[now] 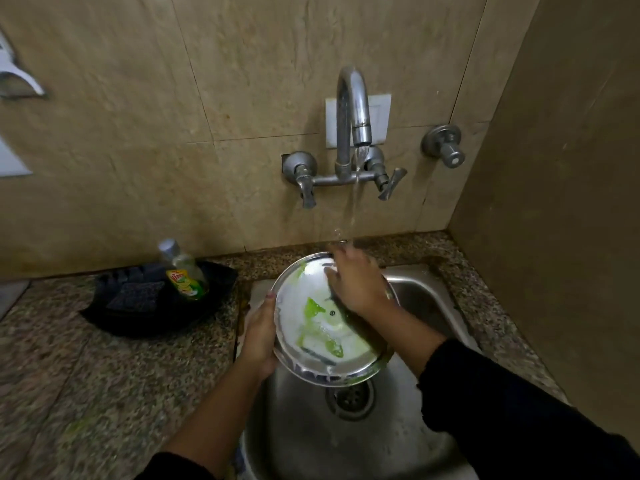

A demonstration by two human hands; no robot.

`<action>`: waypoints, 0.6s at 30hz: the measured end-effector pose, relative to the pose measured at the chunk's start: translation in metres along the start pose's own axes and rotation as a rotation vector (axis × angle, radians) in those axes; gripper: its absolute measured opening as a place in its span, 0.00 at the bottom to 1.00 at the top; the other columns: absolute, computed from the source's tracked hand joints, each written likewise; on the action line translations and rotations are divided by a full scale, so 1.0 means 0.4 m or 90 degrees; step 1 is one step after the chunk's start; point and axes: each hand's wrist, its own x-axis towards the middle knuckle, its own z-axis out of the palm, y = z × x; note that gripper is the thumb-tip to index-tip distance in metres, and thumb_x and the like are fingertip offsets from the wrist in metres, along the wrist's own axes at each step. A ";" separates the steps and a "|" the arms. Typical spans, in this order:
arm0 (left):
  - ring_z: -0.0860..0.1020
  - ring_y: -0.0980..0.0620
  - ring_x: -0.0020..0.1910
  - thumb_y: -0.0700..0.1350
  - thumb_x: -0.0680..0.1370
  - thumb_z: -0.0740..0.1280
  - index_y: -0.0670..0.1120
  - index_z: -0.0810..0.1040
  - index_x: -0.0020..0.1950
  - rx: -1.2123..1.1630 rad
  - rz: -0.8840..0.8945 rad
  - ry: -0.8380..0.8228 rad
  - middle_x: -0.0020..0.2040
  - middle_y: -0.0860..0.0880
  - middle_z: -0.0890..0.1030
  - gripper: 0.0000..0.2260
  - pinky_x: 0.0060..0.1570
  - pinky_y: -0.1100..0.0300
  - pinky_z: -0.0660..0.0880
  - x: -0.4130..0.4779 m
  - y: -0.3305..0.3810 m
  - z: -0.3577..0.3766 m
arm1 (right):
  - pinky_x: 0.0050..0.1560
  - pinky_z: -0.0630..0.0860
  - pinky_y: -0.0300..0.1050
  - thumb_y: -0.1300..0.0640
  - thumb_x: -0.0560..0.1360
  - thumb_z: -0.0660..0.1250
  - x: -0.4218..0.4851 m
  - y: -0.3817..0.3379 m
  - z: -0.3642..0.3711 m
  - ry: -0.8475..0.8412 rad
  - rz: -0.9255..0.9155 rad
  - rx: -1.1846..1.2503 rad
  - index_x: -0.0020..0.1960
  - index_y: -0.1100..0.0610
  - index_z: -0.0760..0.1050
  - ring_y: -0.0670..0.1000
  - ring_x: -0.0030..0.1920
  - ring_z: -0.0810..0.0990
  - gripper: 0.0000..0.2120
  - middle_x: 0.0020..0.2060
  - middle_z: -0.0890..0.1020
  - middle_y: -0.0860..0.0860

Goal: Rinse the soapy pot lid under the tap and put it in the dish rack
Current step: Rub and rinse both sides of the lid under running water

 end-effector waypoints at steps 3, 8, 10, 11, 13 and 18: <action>0.84 0.52 0.44 0.53 0.81 0.58 0.48 0.81 0.46 -0.004 0.017 0.012 0.42 0.50 0.86 0.15 0.43 0.57 0.79 0.002 0.004 0.043 | 0.76 0.44 0.55 0.43 0.79 0.47 -0.075 -0.059 0.035 -0.075 -0.189 -0.024 0.78 0.54 0.48 0.51 0.78 0.46 0.30 0.79 0.51 0.51; 0.84 0.50 0.41 0.52 0.77 0.66 0.47 0.82 0.46 0.012 0.046 0.029 0.42 0.47 0.86 0.10 0.43 0.56 0.77 0.029 0.019 0.037 | 0.75 0.36 0.45 0.40 0.79 0.47 -0.188 0.029 0.034 -0.136 -0.258 -0.022 0.78 0.49 0.43 0.46 0.77 0.39 0.31 0.78 0.43 0.44; 0.84 0.51 0.40 0.48 0.77 0.68 0.47 0.82 0.46 0.010 0.046 0.029 0.40 0.49 0.87 0.06 0.43 0.55 0.78 0.029 0.015 0.033 | 0.75 0.36 0.47 0.39 0.80 0.47 -0.166 0.093 0.026 -0.098 -0.143 -0.070 0.78 0.51 0.42 0.49 0.78 0.40 0.32 0.77 0.42 0.47; 0.84 0.50 0.40 0.47 0.77 0.68 0.47 0.82 0.45 0.008 0.039 0.026 0.38 0.50 0.87 0.05 0.44 0.55 0.79 0.024 0.011 0.040 | 0.76 0.38 0.48 0.39 0.80 0.46 -0.140 0.110 0.017 -0.077 -0.080 -0.092 0.78 0.52 0.42 0.50 0.78 0.41 0.33 0.78 0.43 0.48; 0.84 0.47 0.44 0.47 0.77 0.68 0.46 0.83 0.46 0.002 0.016 0.016 0.41 0.48 0.87 0.06 0.47 0.52 0.79 0.010 0.002 0.060 | 0.77 0.42 0.51 0.39 0.80 0.46 -0.084 0.097 0.009 -0.048 -0.020 -0.083 0.78 0.55 0.41 0.51 0.78 0.42 0.33 0.78 0.44 0.51; 0.84 0.43 0.46 0.49 0.77 0.67 0.41 0.83 0.50 -0.003 0.018 0.043 0.46 0.40 0.85 0.12 0.49 0.51 0.80 0.020 0.014 0.087 | 0.76 0.39 0.48 0.46 0.82 0.49 -0.115 -0.012 0.014 -0.170 -0.276 0.005 0.78 0.52 0.40 0.47 0.77 0.39 0.29 0.78 0.43 0.49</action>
